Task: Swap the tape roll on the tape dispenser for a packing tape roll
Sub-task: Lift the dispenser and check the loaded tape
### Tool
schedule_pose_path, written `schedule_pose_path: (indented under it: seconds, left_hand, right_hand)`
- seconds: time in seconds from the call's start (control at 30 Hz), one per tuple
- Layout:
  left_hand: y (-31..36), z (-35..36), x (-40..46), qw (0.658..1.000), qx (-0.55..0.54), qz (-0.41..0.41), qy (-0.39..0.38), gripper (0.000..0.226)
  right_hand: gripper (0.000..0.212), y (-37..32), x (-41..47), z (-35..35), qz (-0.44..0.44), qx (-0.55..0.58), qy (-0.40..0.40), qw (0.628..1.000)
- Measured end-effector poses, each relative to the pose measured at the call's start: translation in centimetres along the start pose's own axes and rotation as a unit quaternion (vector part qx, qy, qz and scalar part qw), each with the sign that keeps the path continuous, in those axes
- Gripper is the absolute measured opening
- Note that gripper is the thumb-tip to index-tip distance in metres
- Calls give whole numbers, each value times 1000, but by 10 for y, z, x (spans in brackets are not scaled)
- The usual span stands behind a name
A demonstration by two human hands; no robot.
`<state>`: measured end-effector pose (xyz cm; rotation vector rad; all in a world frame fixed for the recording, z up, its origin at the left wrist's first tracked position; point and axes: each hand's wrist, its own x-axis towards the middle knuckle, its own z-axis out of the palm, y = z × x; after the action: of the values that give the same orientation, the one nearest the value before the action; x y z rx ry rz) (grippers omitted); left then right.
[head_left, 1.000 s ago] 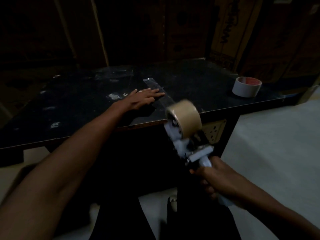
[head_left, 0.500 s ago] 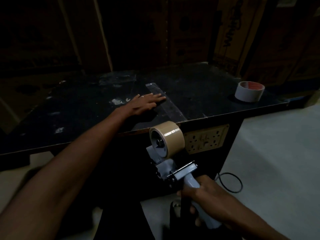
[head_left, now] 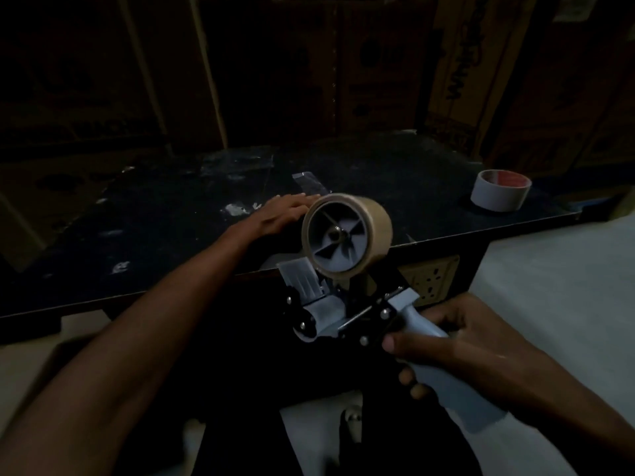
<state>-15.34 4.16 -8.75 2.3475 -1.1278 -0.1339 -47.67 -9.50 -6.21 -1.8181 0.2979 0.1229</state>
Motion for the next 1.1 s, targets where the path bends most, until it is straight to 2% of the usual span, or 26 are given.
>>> schedule_pose_path:
  seconds: [0.1,0.23,0.33,0.43,0.5,0.53,0.67,0.8,1.0,1.1]
  left_hand:
    - [4,0,3,997,-64,-30,44,26]
    - [-5,-5,3,976,-181,-35,114,33]
    - [-7,-9,1,919,-337,-49,198,35]
    - [0,-12,0,848,-467,-66,244,34]
    - [5,-12,1,815,-504,-64,279,33]
    - [7,-11,2,813,-496,-59,299,33]
    - [24,-2,12,845,-394,-21,360,37]
    - [34,7,36,868,-369,-24,331,40]
    - [20,-3,54,855,-388,-53,341,46]
    - [12,-12,54,874,-366,-63,313,53]
  right_hand:
    - [45,-9,7,-7,-17,22,10,1000]
    - [40,-20,27,-12,-25,119,10,993]
    - [36,-33,50,-20,17,243,-20,970]
    - [32,-44,77,-33,10,275,-23,961]
    - [32,-51,96,-39,-6,291,-8,957]
    - [30,-55,105,-40,-11,307,-5,952]
    - [24,-68,139,-44,-28,366,10,930]
    - [29,-74,168,-44,-43,400,1,916]
    - [30,-76,194,-54,-46,406,-2,913]
    - [26,-74,200,-57,-34,398,-2,917]
